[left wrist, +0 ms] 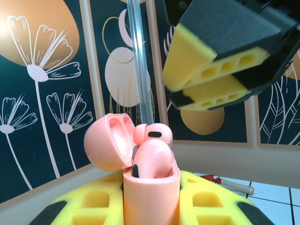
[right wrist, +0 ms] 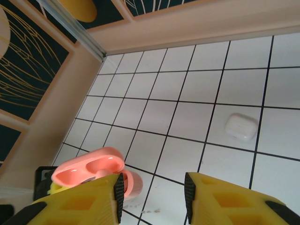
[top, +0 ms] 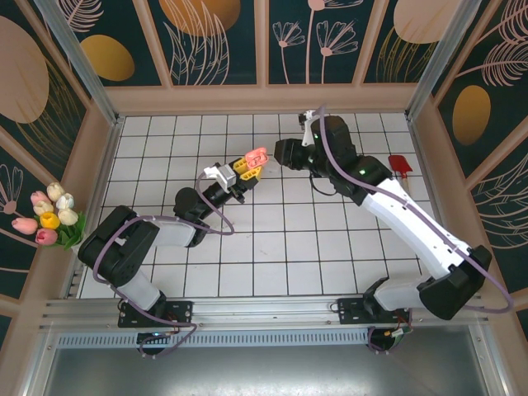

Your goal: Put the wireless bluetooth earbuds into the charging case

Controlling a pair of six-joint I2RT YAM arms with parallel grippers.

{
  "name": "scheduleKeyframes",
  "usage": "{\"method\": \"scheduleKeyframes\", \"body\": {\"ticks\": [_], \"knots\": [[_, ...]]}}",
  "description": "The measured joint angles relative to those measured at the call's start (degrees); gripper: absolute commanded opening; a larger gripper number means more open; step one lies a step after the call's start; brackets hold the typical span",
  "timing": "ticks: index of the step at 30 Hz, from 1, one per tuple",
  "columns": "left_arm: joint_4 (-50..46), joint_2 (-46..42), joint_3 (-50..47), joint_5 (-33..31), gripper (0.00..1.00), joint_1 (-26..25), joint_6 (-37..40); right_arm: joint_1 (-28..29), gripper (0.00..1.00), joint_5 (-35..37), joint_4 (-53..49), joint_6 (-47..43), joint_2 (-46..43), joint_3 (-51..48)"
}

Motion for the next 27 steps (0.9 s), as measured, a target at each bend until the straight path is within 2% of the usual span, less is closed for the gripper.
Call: {"method": "scheduleKeyframes", "body": {"ticks": [14, 27], "knots": [[0.0, 0.0, 0.0, 0.0, 0.00, 0.0, 0.0, 0.9, 0.39, -2.4, 0.8, 0.8, 2.2, 0.2], [-0.5, 0.0, 0.0, 1.3, 0.00, 0.0, 0.0, 0.8, 0.39, -9.0, -3.1, -3.7, 6.3, 4.4]]}}
